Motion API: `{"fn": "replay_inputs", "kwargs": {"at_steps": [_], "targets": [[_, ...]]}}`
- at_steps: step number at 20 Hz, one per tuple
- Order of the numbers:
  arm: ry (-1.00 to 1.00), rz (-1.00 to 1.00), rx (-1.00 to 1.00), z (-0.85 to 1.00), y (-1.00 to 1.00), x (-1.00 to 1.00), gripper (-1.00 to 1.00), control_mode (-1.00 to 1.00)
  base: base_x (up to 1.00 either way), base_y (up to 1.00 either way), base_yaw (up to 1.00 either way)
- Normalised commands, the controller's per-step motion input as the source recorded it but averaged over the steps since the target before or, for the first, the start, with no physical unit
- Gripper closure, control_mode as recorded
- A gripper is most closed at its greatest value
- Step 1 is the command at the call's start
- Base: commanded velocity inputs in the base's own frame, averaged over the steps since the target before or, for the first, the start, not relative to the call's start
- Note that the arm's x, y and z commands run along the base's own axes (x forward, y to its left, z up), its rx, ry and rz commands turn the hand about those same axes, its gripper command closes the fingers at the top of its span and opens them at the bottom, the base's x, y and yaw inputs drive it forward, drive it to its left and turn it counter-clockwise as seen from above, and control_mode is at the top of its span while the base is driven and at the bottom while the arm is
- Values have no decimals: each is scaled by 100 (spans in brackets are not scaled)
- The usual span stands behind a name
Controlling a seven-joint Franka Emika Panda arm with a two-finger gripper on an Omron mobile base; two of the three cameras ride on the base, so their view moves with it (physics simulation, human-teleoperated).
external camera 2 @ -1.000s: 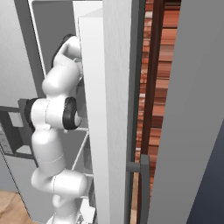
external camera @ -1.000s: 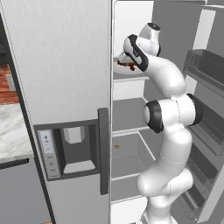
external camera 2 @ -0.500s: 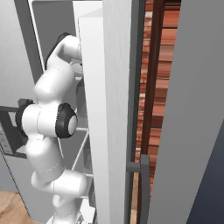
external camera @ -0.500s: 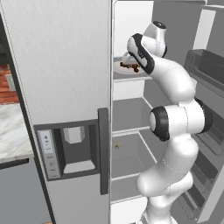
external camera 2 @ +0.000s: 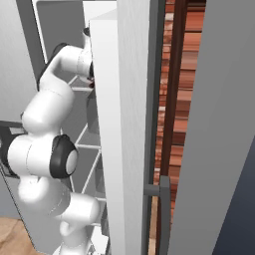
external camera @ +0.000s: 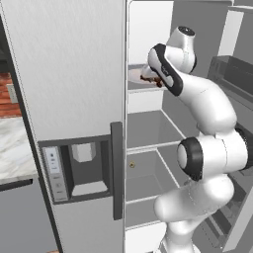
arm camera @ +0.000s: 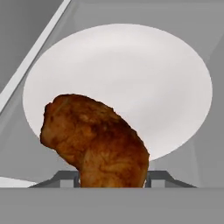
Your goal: Retrieve the chicken drumstick from the fridge and place it on the saucepan with marinade on the stove.
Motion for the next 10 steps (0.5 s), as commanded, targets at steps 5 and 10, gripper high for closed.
{"fn": "replay_inputs", "kwargs": {"at_steps": [5,10], "targets": [[0,-3,0,9,0,-76,100,-100,0,0,0],[0,0,0,8,0,-81,100,-100,0,0,0]]}}
